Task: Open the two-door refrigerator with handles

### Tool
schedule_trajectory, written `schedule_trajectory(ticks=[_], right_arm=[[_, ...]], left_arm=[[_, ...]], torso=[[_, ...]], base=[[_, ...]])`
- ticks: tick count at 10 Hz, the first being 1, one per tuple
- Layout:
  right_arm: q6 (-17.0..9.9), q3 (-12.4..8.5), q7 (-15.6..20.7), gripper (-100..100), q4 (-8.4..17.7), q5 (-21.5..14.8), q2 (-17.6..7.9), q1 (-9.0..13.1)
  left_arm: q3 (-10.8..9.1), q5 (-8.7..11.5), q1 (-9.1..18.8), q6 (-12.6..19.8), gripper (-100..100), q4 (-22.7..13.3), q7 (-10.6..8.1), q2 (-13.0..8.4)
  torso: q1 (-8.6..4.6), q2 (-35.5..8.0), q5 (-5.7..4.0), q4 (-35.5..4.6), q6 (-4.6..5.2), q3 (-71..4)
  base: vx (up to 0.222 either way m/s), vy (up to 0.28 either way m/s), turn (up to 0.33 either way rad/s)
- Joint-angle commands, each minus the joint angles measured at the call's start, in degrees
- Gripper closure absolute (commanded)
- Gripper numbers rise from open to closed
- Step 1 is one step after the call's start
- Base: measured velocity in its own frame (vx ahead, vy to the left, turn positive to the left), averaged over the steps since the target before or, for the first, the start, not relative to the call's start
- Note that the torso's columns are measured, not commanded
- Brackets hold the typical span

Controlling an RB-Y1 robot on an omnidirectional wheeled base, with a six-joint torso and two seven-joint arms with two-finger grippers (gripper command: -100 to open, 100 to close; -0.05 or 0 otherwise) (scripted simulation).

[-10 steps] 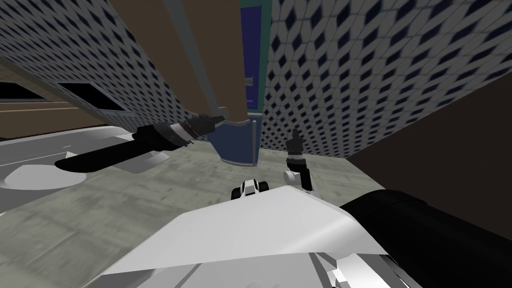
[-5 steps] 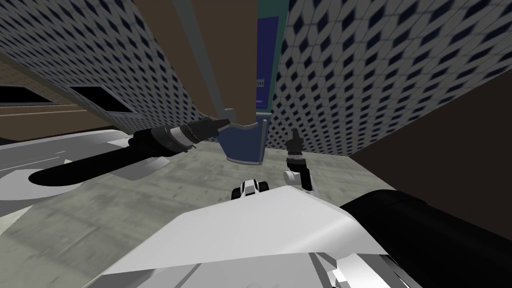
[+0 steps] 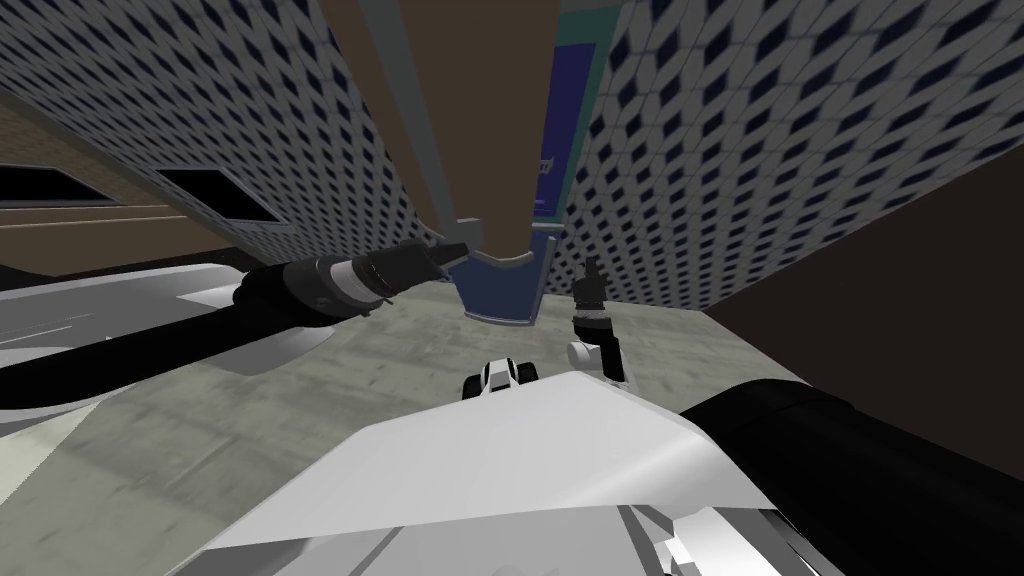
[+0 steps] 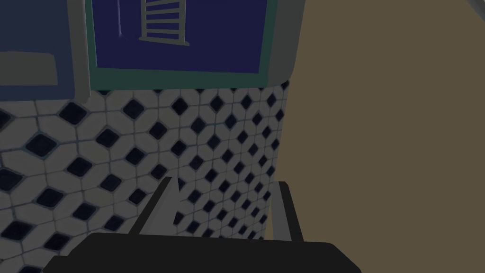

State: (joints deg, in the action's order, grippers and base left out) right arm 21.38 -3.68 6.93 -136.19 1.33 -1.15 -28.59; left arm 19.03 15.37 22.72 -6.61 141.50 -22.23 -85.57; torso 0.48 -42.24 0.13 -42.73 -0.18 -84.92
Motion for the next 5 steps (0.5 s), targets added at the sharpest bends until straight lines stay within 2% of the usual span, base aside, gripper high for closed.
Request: schedule_trajectory(ticks=[1, 3, 4, 5], right_arm=[[0.0, 0.0, 0.0, 0, 0.0, 0.0, 0.0, 0.0], [0.0, 0.0, 0.0, 0, 0.0, 0.0, 0.0, 0.0], [0.0, 0.0, 0.0, 0, 0.0, 0.0, 0.0, 0.0], [0.0, 0.0, 0.0, 0, 0.0, 0.0, 0.0, 0.0]], left_arm=[[-0.75, 0.3, 1.0, -1.3, 100, 1.4, -0.29, -0.2], [-0.72, 0.4, 1.2, -2.2, 100, 2.8, -0.45, -0.4], [0.0, 0.4, 0.3, -1.9, 100, 3.5, -0.53, -0.6], [0.09, 0.6, 0.1, -4.6, 100, 4.0, -0.51, -1.3]], torso=[[-0.18, 0.1, -0.04, 0.0, -0.02, -0.1], [-0.09, -0.1, -0.03, -0.1, 0.05, 0.0], [-0.11, -0.2, -0.03, -0.1, 0.05, 0.1], [-0.68, -0.1, -0.16, 0.1, 0.07, 0.2]], base=[[0.009, 0.273, 0.011], [-0.01, 0.292, 0.003], [-0.022, 0.126, -0.021], [0.056, 0.146, 0.046]])
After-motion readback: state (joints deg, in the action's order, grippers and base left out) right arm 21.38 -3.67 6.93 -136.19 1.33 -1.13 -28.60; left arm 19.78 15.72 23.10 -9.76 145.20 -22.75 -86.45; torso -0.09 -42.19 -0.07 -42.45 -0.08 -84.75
